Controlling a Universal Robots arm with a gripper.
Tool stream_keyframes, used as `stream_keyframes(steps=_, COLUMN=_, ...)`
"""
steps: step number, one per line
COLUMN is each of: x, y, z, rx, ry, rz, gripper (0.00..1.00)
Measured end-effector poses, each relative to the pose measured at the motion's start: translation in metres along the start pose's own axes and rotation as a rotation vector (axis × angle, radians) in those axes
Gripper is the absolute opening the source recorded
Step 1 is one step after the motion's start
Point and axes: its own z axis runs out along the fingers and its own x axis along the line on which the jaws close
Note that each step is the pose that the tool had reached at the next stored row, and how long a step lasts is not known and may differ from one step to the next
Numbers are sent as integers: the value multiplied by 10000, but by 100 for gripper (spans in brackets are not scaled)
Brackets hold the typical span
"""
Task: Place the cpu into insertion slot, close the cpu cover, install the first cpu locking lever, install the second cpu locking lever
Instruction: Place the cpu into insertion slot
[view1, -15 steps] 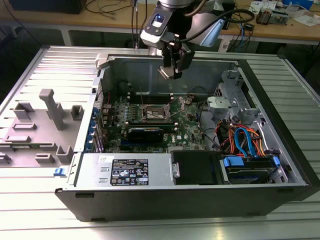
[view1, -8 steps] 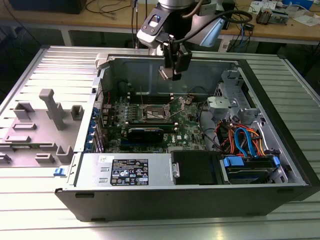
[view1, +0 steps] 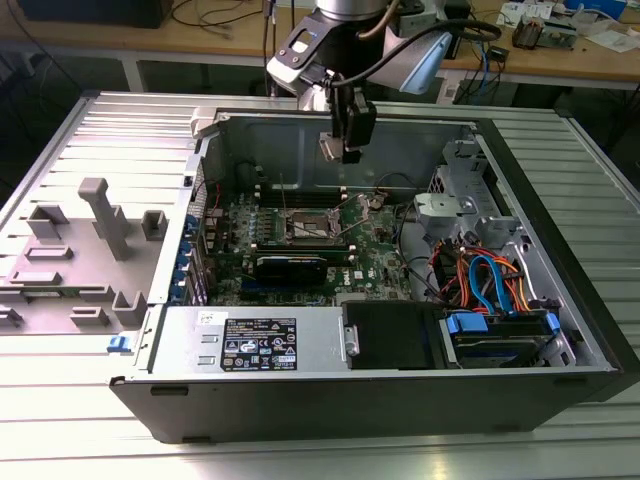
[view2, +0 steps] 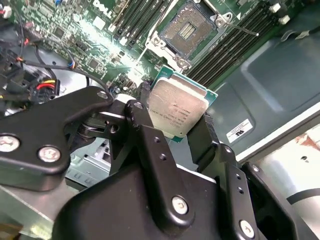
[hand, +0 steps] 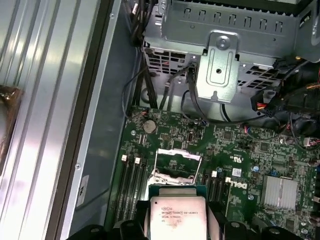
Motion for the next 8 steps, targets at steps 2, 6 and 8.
stream_keyframes(steps=2, x=0, y=0, z=2, rx=-1, ry=-19, rz=194, gripper=54)
stream_keyframes(steps=6, x=0, y=0, z=3, rx=-3, ry=-31, rz=334, gripper=54)
stream_keyframes(steps=8, x=0, y=0, z=3, rx=-3, ry=-31, rz=334, gripper=54)
